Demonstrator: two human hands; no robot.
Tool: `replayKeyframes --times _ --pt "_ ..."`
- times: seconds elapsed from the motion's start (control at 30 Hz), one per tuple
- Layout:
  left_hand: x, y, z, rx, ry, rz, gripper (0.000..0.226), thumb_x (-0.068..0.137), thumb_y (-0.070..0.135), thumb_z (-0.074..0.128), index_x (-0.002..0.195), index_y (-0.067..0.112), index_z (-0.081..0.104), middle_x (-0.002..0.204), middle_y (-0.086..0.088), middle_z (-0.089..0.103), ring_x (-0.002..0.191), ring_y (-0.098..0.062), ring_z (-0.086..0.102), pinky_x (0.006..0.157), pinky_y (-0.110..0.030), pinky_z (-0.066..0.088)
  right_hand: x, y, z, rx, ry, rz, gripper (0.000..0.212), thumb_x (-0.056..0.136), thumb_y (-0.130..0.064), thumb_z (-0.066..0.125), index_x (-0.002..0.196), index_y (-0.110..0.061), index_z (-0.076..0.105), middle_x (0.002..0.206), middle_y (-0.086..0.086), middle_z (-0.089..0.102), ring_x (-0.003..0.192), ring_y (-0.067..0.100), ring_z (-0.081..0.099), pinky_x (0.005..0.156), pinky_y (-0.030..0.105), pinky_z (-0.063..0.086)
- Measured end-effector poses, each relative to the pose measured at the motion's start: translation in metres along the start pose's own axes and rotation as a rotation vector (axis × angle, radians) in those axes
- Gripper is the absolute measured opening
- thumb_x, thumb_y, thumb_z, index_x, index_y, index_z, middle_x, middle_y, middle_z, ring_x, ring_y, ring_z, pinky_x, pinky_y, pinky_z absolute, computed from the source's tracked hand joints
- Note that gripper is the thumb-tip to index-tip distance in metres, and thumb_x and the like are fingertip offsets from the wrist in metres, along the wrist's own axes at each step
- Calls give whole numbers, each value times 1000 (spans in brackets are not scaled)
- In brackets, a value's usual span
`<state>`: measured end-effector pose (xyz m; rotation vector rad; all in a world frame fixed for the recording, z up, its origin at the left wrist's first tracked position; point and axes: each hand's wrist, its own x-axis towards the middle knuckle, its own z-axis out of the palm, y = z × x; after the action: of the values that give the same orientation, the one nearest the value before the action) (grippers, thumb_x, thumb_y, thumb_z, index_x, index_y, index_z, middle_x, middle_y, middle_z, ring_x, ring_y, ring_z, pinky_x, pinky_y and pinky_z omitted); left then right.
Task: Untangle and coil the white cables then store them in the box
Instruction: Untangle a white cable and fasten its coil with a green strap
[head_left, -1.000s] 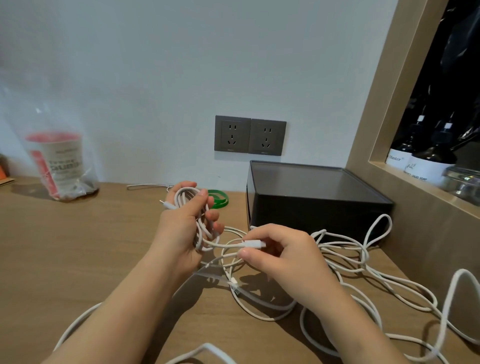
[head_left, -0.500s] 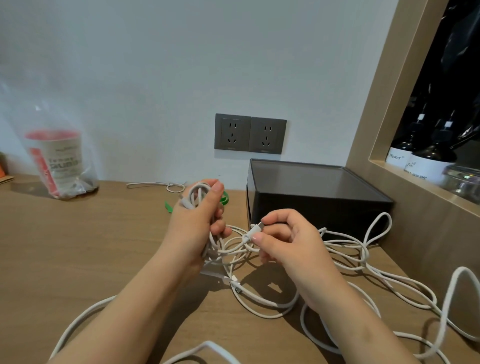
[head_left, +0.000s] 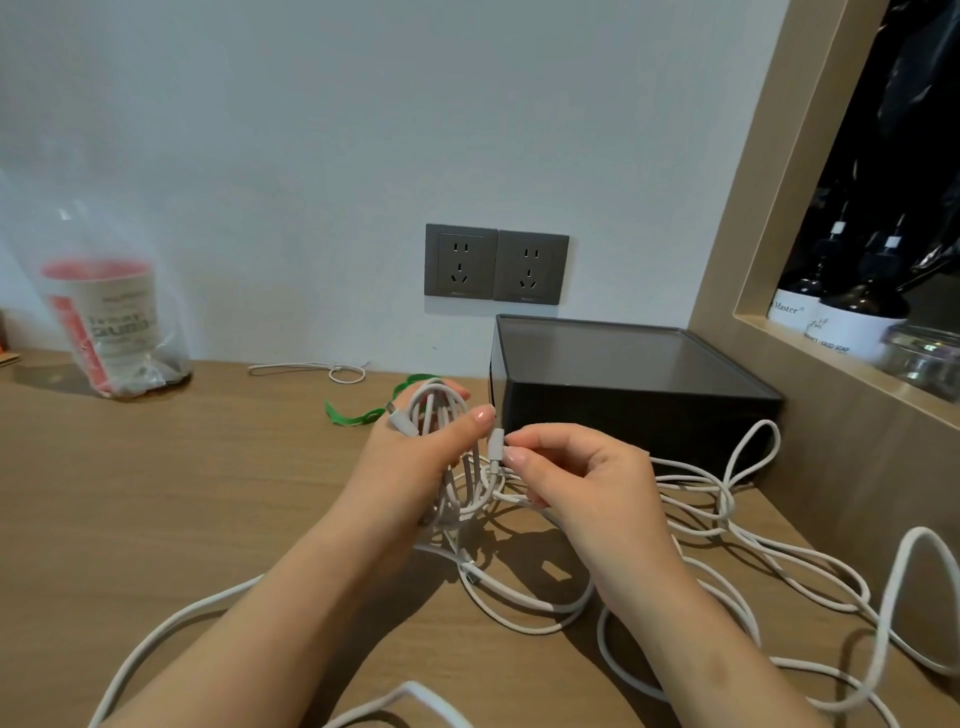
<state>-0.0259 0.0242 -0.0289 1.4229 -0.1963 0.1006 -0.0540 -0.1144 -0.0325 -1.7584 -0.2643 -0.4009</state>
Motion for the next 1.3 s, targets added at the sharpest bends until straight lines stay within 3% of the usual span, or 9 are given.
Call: replayKeyframes --times 0.1,0.27,0.4,0.5,0.57,0.7,0.87,1.13,1.3 --pt "-2 1 0 -3 -29 -5 38 60 33 71 95 22 60 87 -6 61 81 -21 59 67 -37 47 0 1 0 -32 -17 -22 25 83 -18 67 78 -42 66 79 -24 68 82 -6 61 64 9 50" --pt "0 -1 -1 15 -8 -2 19 82 11 66 98 19 59 82 -4 62 70 -12 62 60 -26 48 0 0 0 -67 -66 -30 27 86 -20 63 82 -46 64 82 -31 65 86 -12 58 66 7 48" --pt "4 3 -3 -169 70 -71 15 90 8 56 102 16 54 84 -12 72 77 -24 70 68 -36 57 1 3 -1 -54 -42 -2 22 87 -22 62 81 -43 64 78 -26 65 75 -7 59 62 11 46" --pt "5 7 -7 -262 92 -127 10 94 6 50 96 16 51 59 -7 68 49 -17 64 48 -26 56 3 6 -2 -40 -11 29 19 87 -24 61 79 -40 65 77 -20 67 70 -4 59 62 16 45" --pt "7 7 -8 -265 116 -132 8 93 7 52 95 14 49 54 -6 57 39 -12 50 37 -20 44 4 7 -2 -39 -21 36 18 87 -24 61 78 -39 65 77 -18 67 68 -3 58 61 17 46" --pt "13 6 -13 -281 135 -70 8 92 30 54 92 23 51 55 -1 43 33 -7 32 32 -16 29 3 9 -2 -95 -80 43 17 88 -26 58 79 -38 65 76 -14 66 68 -3 58 62 18 45" --pt "18 3 -20 -203 142 -239 55 85 70 31 80 17 47 47 3 33 30 -7 25 33 -14 24 2 13 0 -271 -159 18 19 91 -27 55 79 -41 60 74 -14 63 78 -5 56 63 9 46" --pt "27 -12 -24 72 240 -204 39 96 47 40 73 16 42 43 4 31 41 -15 29 44 -22 27 -1 10 7 -536 -231 -8 15 94 -32 50 97 -31 64 84 -17 60 84 -1 54 67 10 40" --pt "53 -10 -54 270 331 -135 23 90 26 54 72 15 43 57 -8 38 48 -20 33 49 -28 24 23 -10 24 -613 -269 -104 19 95 -27 48 104 -23 64 97 -10 60 90 5 54 81 24 48"
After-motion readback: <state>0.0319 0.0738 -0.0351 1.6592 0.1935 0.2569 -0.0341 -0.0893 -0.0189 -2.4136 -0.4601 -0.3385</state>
